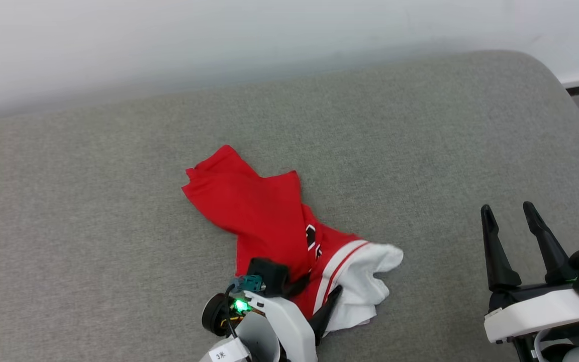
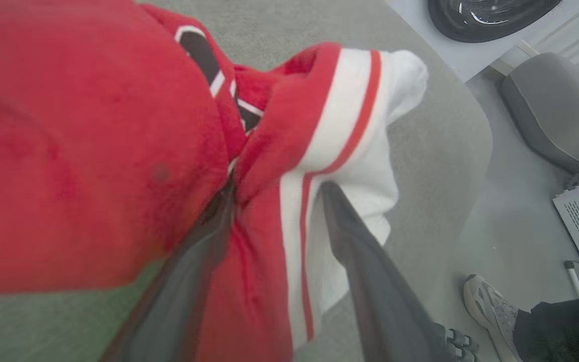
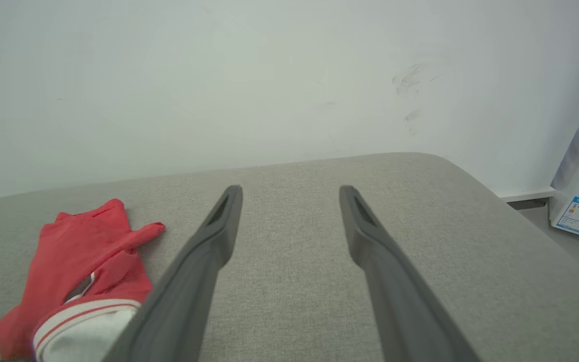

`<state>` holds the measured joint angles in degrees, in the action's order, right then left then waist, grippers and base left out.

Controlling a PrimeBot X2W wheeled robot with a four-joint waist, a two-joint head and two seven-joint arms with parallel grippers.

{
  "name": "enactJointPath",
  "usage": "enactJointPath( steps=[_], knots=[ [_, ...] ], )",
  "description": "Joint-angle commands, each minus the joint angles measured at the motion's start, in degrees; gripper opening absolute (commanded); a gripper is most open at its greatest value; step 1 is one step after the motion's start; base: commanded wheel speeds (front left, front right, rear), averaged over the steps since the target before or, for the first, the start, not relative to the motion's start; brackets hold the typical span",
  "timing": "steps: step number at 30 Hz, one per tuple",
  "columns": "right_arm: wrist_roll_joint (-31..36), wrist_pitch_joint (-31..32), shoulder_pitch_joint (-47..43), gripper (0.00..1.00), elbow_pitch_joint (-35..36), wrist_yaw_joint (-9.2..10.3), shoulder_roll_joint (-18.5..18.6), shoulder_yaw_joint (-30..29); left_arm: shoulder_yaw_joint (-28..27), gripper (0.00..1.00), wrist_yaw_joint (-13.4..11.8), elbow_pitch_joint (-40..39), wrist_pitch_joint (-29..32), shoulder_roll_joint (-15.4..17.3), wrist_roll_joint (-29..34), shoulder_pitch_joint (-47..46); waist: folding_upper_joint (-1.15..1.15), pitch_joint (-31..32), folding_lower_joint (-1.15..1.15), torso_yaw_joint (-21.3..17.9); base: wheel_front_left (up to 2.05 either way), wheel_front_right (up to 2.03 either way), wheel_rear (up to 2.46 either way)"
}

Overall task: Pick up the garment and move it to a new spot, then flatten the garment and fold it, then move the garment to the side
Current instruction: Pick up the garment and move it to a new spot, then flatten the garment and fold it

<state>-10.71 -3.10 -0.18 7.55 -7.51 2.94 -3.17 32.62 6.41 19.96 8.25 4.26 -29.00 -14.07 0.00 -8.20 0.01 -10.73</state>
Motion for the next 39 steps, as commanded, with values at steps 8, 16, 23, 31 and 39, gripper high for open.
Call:
enactJointPath(
  steps=[8, 16, 23, 31, 39],
  knots=[
    [1.1, 1.9, -2.0, 1.00, 0.4, 0.04, -0.1, 0.2, -1.4, 1.00, -2.0, -5.1, -9.0, 0.2, 2.1, 1.4, 0.00, 5.9, -0.01, 3.7, 0.00, 0.00, 0.00],
    [1.0, 3.5, -4.2, 1.00, 0.5, 0.04, -0.1, 0.5, -7.2, 1.00, -7.9, -9.2, -17.7, 2.8, 3.8, 4.5, 0.00, 8.4, -0.01, 5.8, 0.00, 0.00, 0.00],
    [1.0, 4.4, -5.3, 1.00, 0.5, 0.04, -0.1, 0.4, -13.6, 1.00, -12.8, -11.7, -21.7, 7.0, 5.0, 7.4, 0.00, 9.0, -0.01, 6.8, 0.00, 0.00, 0.00],
    [0.8, 4.8, -6.1, 1.00, 0.0, 0.04, -0.1, 0.1, -19.0, 1.00, -15.7, -16.0, -22.1, 11.9, 4.8, 12.8, 0.00, 9.8, -0.01, 8.0, 0.00, 0.00, 0.00],
    [0.7, 5.7, -7.1, 1.00, 0.3, 0.04, -0.1, 0.2, -19.4, 1.00, -16.0, -19.6, -20.3, 13.9, 4.0, 15.8, 0.00, 10.3, -0.01, 8.5, 0.00, 0.00, 0.00]
  ],
)
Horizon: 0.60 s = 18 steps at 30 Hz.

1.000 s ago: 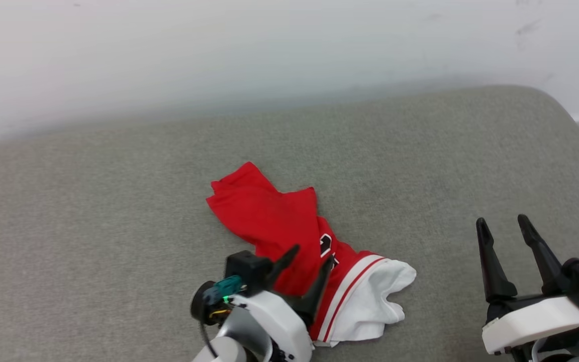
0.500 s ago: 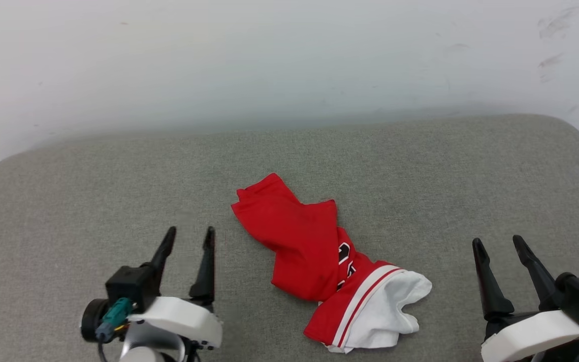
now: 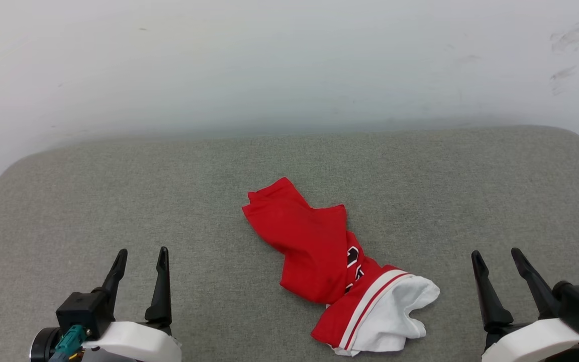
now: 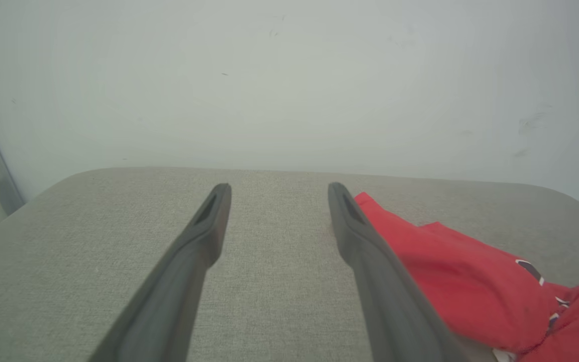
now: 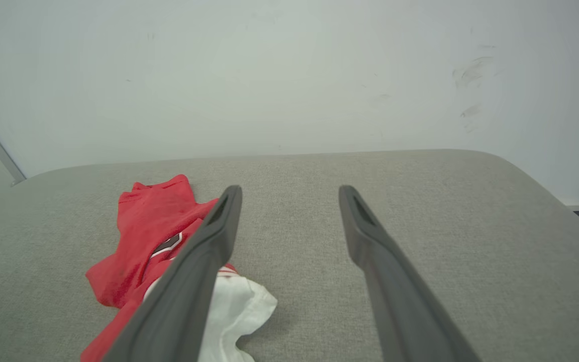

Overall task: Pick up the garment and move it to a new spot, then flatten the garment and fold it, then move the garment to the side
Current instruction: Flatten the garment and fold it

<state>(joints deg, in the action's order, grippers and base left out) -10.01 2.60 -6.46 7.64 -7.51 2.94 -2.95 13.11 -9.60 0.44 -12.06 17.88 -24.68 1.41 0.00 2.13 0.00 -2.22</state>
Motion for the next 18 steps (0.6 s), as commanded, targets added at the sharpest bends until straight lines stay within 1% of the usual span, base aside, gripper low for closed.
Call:
enactJointPath(
  steps=[1, 5, 7, 10, 12, 15, 18],
  knots=[
    [0.0, 0.1, -0.9, 1.00, 0.3, 0.04, -0.1, -0.1, 0.2, 1.00, 0.1, -0.4, 0.2, 0.3, -0.4, 0.5, 0.00, 0.0, 0.00, 0.1, 0.00, 0.00, 0.00],
    [-0.2, 1.7, -1.1, 1.00, 0.0, 0.04, -0.1, -0.4, 0.4, 1.00, -0.1, -1.1, 0.7, 0.2, -0.7, 0.8, 0.00, -0.1, 0.00, 0.3, 0.00, 0.00, 0.00],
    [0.9, 3.8, -1.2, 1.00, -0.2, 0.04, -0.1, 0.1, 0.4, 1.00, -0.3, -1.3, 0.7, 0.2, -0.6, 0.6, 0.00, -0.3, 0.00, 0.5, 0.00, 0.00, 0.00],
    [0.7, 9.4, -0.7, 1.00, -0.6, 0.04, -0.1, 1.9, 0.8, 1.00, -0.3, -1.3, 0.8, -0.1, -0.6, -0.3, 0.00, -0.8, 0.00, 1.1, 0.00, 0.00, 0.00],
    [0.0, 14.5, -0.7, 1.00, -1.3, 0.04, 0.3, 3.5, 1.1, 1.00, -0.1, -1.1, 0.7, -0.4, -0.6, -0.8, 0.00, -1.1, 0.00, 1.8, 0.00, 0.00, 0.00],
    [-1.7, 21.3, -0.1, 1.00, -2.1, 0.04, 2.5, 6.0, 1.5, 1.00, 0.2, -0.7, 0.3, -1.0, -0.9, -1.5, 0.00, -1.8, 0.00, 3.2, 0.00, 0.00, 0.00],
    [-3.8, 26.2, 0.6, 1.00, -2.5, 0.04, 4.4, 9.0, 1.8, 1.00, 0.4, -0.2, -0.2, -1.5, -0.9, -2.3, 0.00, -2.7, 0.00, 4.5, 0.00, 0.00, 0.00]
  ],
)
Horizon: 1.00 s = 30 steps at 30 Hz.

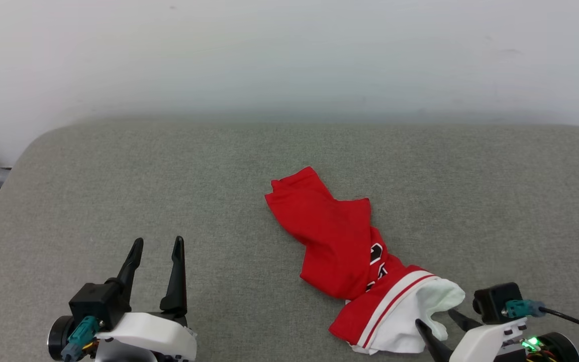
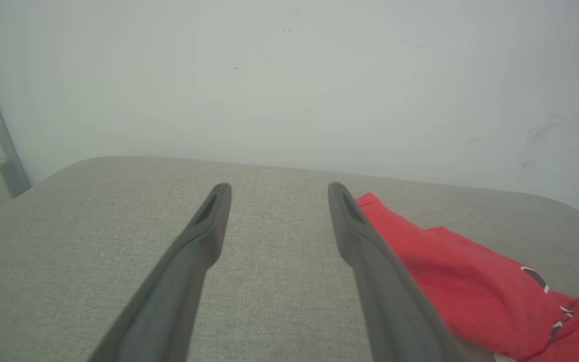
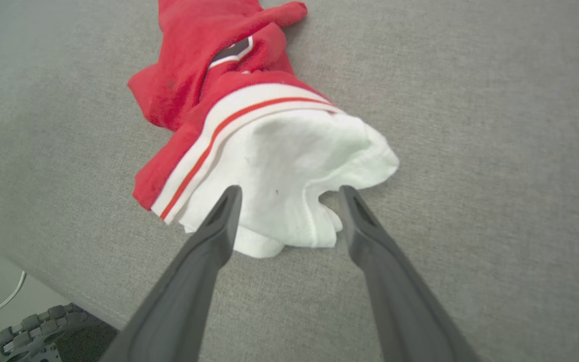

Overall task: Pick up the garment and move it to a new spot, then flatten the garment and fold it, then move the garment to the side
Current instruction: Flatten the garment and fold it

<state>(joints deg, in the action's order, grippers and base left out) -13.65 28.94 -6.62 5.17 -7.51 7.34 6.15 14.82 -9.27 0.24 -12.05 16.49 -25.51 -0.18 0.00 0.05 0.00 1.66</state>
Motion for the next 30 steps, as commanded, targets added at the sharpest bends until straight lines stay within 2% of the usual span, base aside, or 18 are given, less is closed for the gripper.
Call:
enactJointPath(
  steps=[1, 11, 12, 13, 14, 15, 23, 30],
  knots=[
    [-0.7, 1.1, 0.9, 1.00, -0.2, 0.04, 0.8, 0.8, 0.2, 1.00, 0.2, 0.2, -0.3, -0.3, -0.2, -1.0, 0.00, -1.1, 0.00, 1.0, 0.00, 0.00, 0.00],
    [-4.5, 5.9, 6.5, 1.00, -4.3, 0.04, 4.9, 7.8, -0.2, 1.00, 0.5, 1.3, -1.9, -1.5, -0.3, -2.8, 0.00, -4.4, 0.00, 3.3, 0.00, 0.00, 0.00],
    [-4.8, 6.2, 7.0, 0.97, -4.6, 0.04, 5.3, 8.4, -0.3, 1.00, 0.5, 1.5, -2.0, -1.6, -0.4, -2.9, 0.00, -4.5, 0.00, 3.4, 0.00, 0.00, 0.00],
    [-5.2, 6.2, 7.3, 0.47, -4.8, 0.04, 5.5, 8.7, -0.3, 1.00, 0.6, 1.7, -2.1, -1.7, -0.4, -2.9, 0.00, -4.5, 0.00, 3.5, 0.00, 0.00, 0.00],
    [-5.3, 6.0, 7.7, 0.19, -4.8, 0.04, 5.9, 9.1, -0.3, 1.00, 0.6, 1.9, -2.3, -1.7, -0.4, -3.0, 0.00, -4.5, 0.00, 3.5, 0.00, 0.00, 0.00],
    [-5.3, 5.7, 8.2, 0.00, -4.5, 0.04, 6.3, 9.1, -0.4, 1.00, 0.6, 1.9, -2.3, -1.7, -0.4, -3.1, 0.00, -4.6, 0.00, 3.4, 0.00, 0.00, 0.00],
    [-3.8, 4.5, 13.3, 0.00, -0.6, 0.04, 9.4, 6.1, -1.2, 1.00, 0.6, 2.4, -2.8, -2.0, -0.3, -2.7, 0.00, -4.8, 0.00, 1.0, 0.00, 0.00, 0.00],
    [-1.5, 5.3, 18.2, 0.00, -1.7, 0.06, 13.2, -1.7, -1.4, 1.00, 0.9, 2.1, -2.9, -1.9, -0.1, -4.0, 0.00, -6.5, 0.00, -1.6, 0.00, 0.00, 0.00]
  ],
)
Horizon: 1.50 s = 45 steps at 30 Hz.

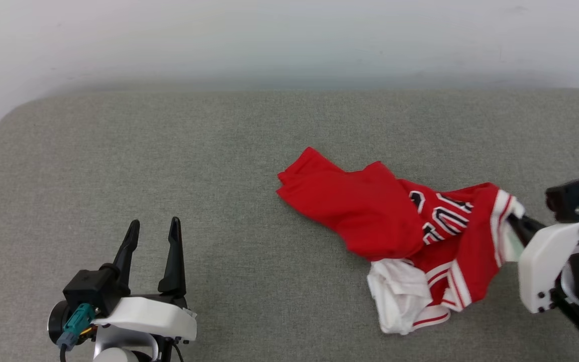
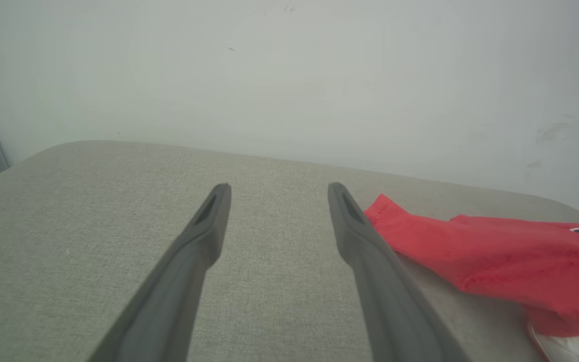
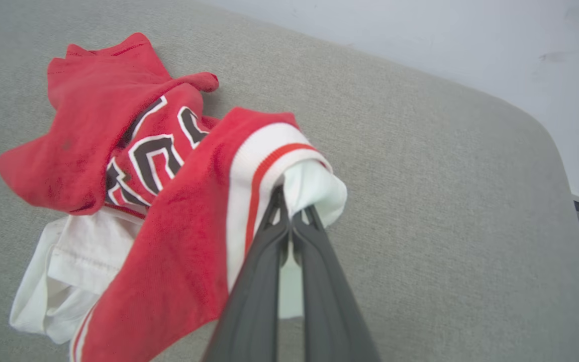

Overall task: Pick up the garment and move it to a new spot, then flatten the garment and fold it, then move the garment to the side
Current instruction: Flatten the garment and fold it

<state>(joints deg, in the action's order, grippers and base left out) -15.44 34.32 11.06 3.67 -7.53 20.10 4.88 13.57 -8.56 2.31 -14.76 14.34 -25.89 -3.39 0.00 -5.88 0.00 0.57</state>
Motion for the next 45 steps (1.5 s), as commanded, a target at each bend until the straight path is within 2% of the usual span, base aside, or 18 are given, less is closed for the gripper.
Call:
enactJointPath(
  steps=[1, 7, 13, 15, 16, 17, 18, 25, 26, 27, 30, 38, 45],
  knots=[
    [0.7, 0.1, 0.7, 0.00, -0.9, 0.08, 1.2, -1.9, -0.2, 1.00, 0.2, -0.1, -0.2, 0.2, 0.3, -0.9, 0.00, -1.0, 0.00, -0.7, 0.00, 0.00, 0.00],
    [0.9, -2.6, 0.5, 0.00, -7.8, 0.07, 3.6, -10.6, -0.2, 1.00, 0.4, -0.4, -0.2, 0.5, 0.4, -2.1, 0.00, -4.0, 0.00, -1.4, 0.00, 0.00, 0.00],
    [0.5, -7.0, -0.9, 0.00, -16.7, 0.08, 1.5, -15.9, -0.2, 1.00, 0.4, -0.3, -0.1, 0.7, 0.4, -3.3, 0.00, -6.4, 0.00, -1.6, 0.00, 0.00, 0.00],
    [0.0, -8.8, -0.6, 0.00, -19.3, 0.08, -0.2, -16.9, -0.2, 1.00, 0.5, -0.2, -0.1, 0.8, 0.4, -3.8, 0.00, -6.9, 0.00, -1.6, 0.00, 0.00, 0.00],
    [0.3, -9.5, -0.5, 0.23, -20.3, 0.07, -0.7, -17.1, -0.2, 1.00, 0.4, -0.2, -0.1, 0.9, 0.3, -3.9, 0.00, -7.0, 0.00, -1.7, 0.00, 0.00, 0.00],
    [0.3, -10.4, -0.2, 0.78, -21.1, 0.07, -1.1, -17.4, -0.2, 1.00, 0.4, -0.1, -0.1, 0.9, 0.3, -3.9, 0.00, -7.1, 0.00, -1.7, 0.00, 0.00, 0.00],
    [-0.3, -11.3, 0.1, 1.00, -21.8, 0.08, -2.0, -17.7, -0.2, 1.00, 0.3, -0.1, -0.1, 0.9, 0.3, -3.9, 0.00, -7.1, 0.00, -1.7, 0.00, 0.00, 0.00],
    [2.3, -22.0, 0.2, 1.00, -20.9, 0.07, -5.2, -20.0, 0.2, 1.00, 0.1, 0.8, 0.1, 0.8, -0.1, -3.1, 0.00, -5.2, 0.00, -1.9, 0.00, 0.00, 0.00],
    [2.3, -22.0, 0.2, 1.00, -20.9, 0.07, -5.2, -20.0, 0.2, 1.00, 0.1, 0.8, 0.1, 0.8, -0.1, -3.1, 0.00, -5.2, 0.00, -1.9, 0.00, 0.00, 0.00],
    [3.4, -25.3, -0.8, 1.00, -19.4, 0.07, -6.4, -20.9, 0.3, 1.00, 0.1, 1.1, 0.2, 0.9, -0.2, -2.7, 0.00, -4.2, 0.00, -1.9, 0.00, 0.00, 0.00],
    [5.2, -29.0, -2.3, 1.00, -16.3, 0.07, -8.7, -21.4, 0.4, 1.00, -0.1, 1.3, 0.3, 0.9, -0.4, -1.8, 0.00, -2.6, 0.00, -2.0, 0.00, 0.00, 0.00],
    [7.4, -32.3, -8.3, 1.00, -7.2, 0.07, -14.2, -18.9, 1.2, 1.00, -0.8, 1.3, 1.1, 1.0, -0.5, 0.3, 0.00, 1.4, 0.00, -2.5, 0.00, 0.00, 0.00],
    [7.6, -31.2, -13.3, 1.00, -0.6, 0.07, -16.5, -16.0, 1.6, 1.00, -1.1, 1.3, 1.9, 1.3, -0.8, 1.8, 0.00, 4.3, 0.00, -3.2, 0.00, 0.00, 0.00]
  ],
)
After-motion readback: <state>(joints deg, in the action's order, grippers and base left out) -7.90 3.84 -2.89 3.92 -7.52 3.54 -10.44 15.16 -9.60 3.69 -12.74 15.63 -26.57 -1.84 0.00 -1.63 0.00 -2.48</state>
